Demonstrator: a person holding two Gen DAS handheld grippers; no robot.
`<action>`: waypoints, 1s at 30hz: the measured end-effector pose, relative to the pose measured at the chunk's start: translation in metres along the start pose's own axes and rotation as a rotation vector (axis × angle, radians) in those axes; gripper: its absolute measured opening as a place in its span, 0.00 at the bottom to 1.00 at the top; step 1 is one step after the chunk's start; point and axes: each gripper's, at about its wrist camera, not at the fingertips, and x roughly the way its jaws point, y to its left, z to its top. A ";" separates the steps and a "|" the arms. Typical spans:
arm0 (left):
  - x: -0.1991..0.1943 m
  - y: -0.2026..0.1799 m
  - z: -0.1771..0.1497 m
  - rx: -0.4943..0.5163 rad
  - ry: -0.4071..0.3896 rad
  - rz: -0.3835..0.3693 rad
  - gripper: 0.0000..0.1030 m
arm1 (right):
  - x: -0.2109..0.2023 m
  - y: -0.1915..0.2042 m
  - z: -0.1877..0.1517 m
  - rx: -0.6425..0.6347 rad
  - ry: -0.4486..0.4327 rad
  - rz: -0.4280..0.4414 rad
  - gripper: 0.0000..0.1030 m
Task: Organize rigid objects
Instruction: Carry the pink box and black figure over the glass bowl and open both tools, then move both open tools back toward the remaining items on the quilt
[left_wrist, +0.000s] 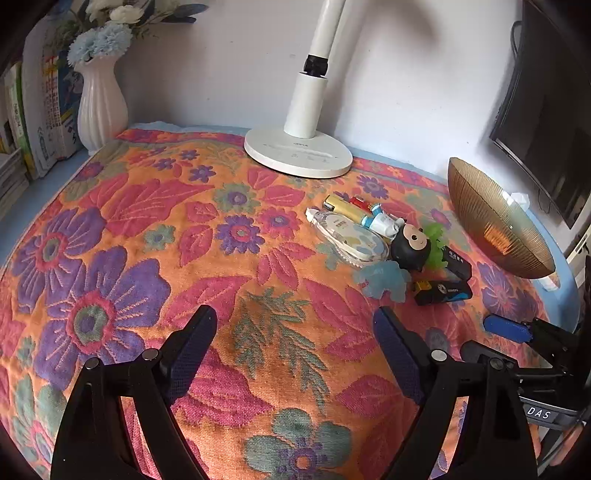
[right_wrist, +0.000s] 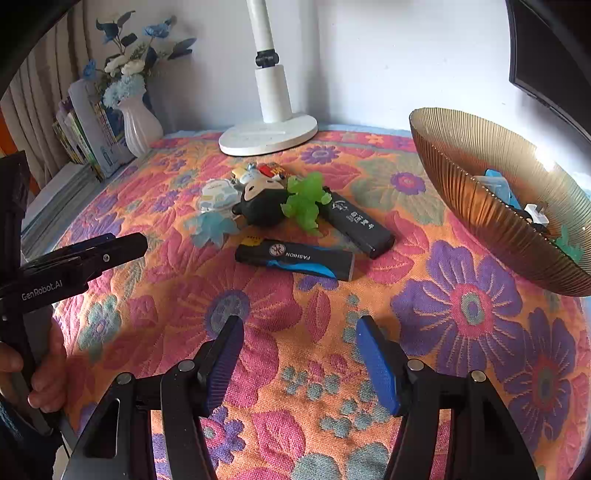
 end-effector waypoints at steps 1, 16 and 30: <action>0.000 -0.002 -0.001 0.013 -0.002 0.002 0.83 | 0.000 0.000 0.000 -0.001 -0.003 -0.002 0.60; 0.006 -0.013 -0.003 0.084 0.036 0.040 0.83 | 0.001 0.000 0.002 0.008 0.018 -0.040 0.60; 0.009 -0.027 -0.008 0.161 0.051 0.091 0.83 | -0.001 0.003 0.000 -0.004 0.010 -0.071 0.62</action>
